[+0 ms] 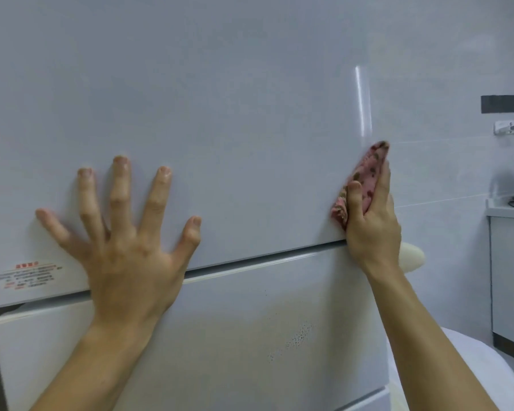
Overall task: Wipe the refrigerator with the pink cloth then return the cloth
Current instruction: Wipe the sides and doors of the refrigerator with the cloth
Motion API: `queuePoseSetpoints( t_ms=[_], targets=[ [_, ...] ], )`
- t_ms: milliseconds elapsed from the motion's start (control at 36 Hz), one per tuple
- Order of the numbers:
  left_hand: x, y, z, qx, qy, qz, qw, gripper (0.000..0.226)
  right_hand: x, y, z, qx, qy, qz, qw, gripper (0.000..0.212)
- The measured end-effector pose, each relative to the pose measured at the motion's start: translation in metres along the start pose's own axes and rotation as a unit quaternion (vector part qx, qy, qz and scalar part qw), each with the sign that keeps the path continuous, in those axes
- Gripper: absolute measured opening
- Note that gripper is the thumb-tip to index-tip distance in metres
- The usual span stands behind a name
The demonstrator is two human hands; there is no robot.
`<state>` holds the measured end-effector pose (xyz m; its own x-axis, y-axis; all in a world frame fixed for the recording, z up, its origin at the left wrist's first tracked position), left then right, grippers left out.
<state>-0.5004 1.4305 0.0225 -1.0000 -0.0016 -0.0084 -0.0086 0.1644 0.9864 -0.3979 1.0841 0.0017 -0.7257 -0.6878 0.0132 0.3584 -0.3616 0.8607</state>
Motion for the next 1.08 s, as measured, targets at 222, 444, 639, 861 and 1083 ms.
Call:
queuePoseSetpoints(
  t_ms=[222, 444, 639, 861, 1083],
  targets=[
    [-0.002, 0.0, -0.001, -0.001, 0.009, 0.007, 1.0, 0.065, -0.002, -0.007, -0.017, -0.036, 0.01, -0.002, 0.999, 0.057],
    [0.001, 0.0, -0.003, -0.004, 0.004, 0.012, 1.0, 0.065, -0.009, -0.011, 0.008, 0.028, -0.027, -0.02, 0.999, 0.072],
    [0.001, 0.0, -0.005, -0.002, 0.014, 0.017, 1.0, 0.068, -0.034, -0.046, 0.044, 0.098, -0.085, 0.001, 0.992, 0.077],
    [0.019, -0.001, 0.013, 0.026, -0.145, 0.041, 0.988, 0.057, -0.063, -0.095, 0.088, 0.206, -0.084, 0.028, 0.975, 0.069],
    [0.03, -0.026, 0.055, 0.011, -0.088, 0.006, 0.996, 0.054, -0.069, -0.121, 0.1, 0.233, -0.07, 0.013, 0.97, 0.062]
  ],
)
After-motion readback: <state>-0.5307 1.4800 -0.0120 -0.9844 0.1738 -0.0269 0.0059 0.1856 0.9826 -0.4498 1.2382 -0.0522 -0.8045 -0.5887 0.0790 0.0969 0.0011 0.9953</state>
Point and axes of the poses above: each hand's wrist, its own y-axis towards the middle knuckle, its own x-axis out of the back of the hand, z = x × y, the point moved 7 cm from there along y, towards the middle knuckle, and after that the axes turned 12 degrees about x, right-handed, at the moved point
